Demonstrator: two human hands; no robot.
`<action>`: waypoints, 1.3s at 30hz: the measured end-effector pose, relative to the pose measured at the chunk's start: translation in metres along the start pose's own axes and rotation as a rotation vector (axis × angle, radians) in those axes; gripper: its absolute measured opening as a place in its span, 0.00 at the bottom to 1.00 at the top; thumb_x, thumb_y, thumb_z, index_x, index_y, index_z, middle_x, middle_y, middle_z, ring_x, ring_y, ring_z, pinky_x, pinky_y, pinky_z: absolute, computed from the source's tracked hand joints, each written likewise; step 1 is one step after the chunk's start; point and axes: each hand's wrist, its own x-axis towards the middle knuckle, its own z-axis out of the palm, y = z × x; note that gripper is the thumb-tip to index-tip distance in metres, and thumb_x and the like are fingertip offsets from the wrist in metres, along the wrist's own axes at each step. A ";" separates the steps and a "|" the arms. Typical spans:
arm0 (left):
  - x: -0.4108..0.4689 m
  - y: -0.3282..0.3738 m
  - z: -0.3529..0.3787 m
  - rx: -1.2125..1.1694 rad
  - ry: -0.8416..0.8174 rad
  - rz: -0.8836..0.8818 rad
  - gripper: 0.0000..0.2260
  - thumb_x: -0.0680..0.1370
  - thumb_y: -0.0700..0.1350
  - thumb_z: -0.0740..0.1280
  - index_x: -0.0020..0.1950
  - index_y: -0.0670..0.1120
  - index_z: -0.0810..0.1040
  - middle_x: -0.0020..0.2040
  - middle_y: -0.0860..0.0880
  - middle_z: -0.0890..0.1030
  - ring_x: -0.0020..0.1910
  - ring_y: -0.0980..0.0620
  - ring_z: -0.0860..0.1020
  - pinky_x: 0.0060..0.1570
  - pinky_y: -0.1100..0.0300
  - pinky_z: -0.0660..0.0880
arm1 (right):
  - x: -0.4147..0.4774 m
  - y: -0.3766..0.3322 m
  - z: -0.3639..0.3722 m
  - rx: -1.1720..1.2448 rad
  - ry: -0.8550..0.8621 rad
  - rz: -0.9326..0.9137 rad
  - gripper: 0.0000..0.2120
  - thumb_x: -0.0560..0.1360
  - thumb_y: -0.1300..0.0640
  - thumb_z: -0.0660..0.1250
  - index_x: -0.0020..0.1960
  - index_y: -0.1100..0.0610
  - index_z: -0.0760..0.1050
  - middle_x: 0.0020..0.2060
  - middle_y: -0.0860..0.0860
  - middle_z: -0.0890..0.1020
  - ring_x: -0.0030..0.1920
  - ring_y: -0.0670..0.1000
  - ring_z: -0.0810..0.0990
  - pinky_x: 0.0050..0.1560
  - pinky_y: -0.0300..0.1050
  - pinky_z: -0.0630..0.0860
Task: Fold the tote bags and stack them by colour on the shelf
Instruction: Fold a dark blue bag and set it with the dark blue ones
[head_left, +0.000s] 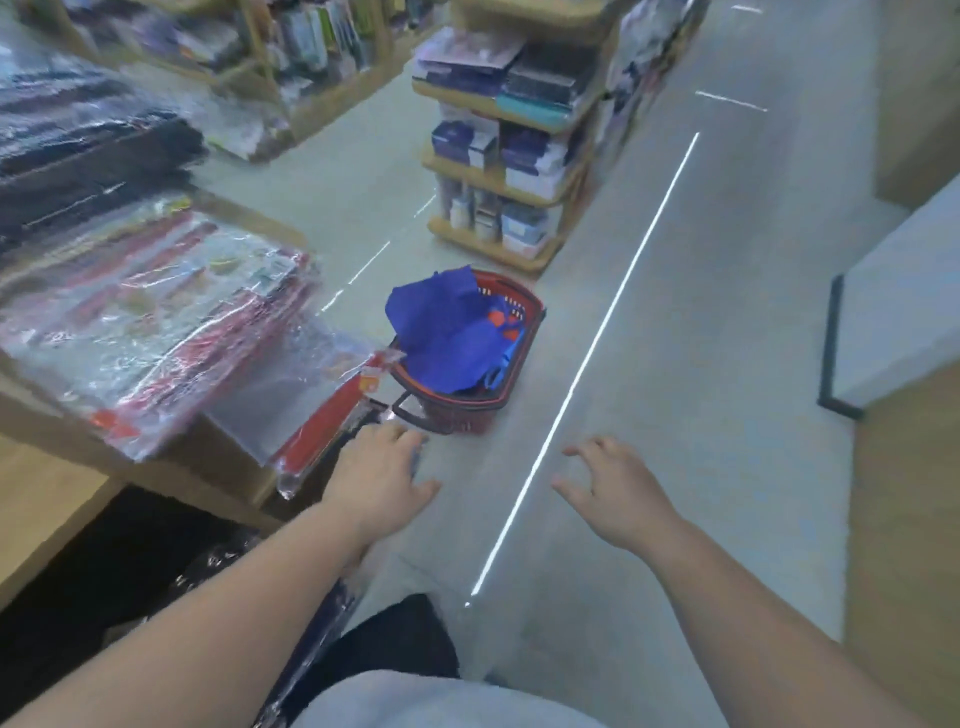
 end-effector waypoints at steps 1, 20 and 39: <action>0.022 0.007 -0.001 0.006 -0.004 0.009 0.29 0.73 0.66 0.63 0.70 0.53 0.73 0.65 0.49 0.75 0.65 0.43 0.72 0.65 0.52 0.70 | 0.016 0.007 -0.005 0.007 -0.002 0.008 0.35 0.69 0.31 0.56 0.66 0.52 0.77 0.62 0.54 0.77 0.65 0.60 0.74 0.68 0.52 0.69; 0.419 -0.032 -0.022 -0.150 -0.229 -0.313 0.28 0.77 0.64 0.63 0.72 0.52 0.68 0.66 0.49 0.72 0.66 0.45 0.71 0.65 0.50 0.71 | 0.433 0.025 -0.129 -0.135 -0.248 -0.045 0.23 0.79 0.41 0.64 0.71 0.49 0.71 0.67 0.50 0.71 0.69 0.55 0.68 0.67 0.49 0.69; 0.590 -0.107 0.143 -0.671 -0.147 -1.316 0.32 0.76 0.57 0.70 0.78 0.50 0.64 0.71 0.45 0.70 0.68 0.40 0.71 0.67 0.49 0.68 | 0.907 -0.053 0.048 -0.571 -0.715 -0.743 0.28 0.79 0.40 0.64 0.74 0.52 0.68 0.69 0.54 0.73 0.70 0.59 0.71 0.69 0.52 0.69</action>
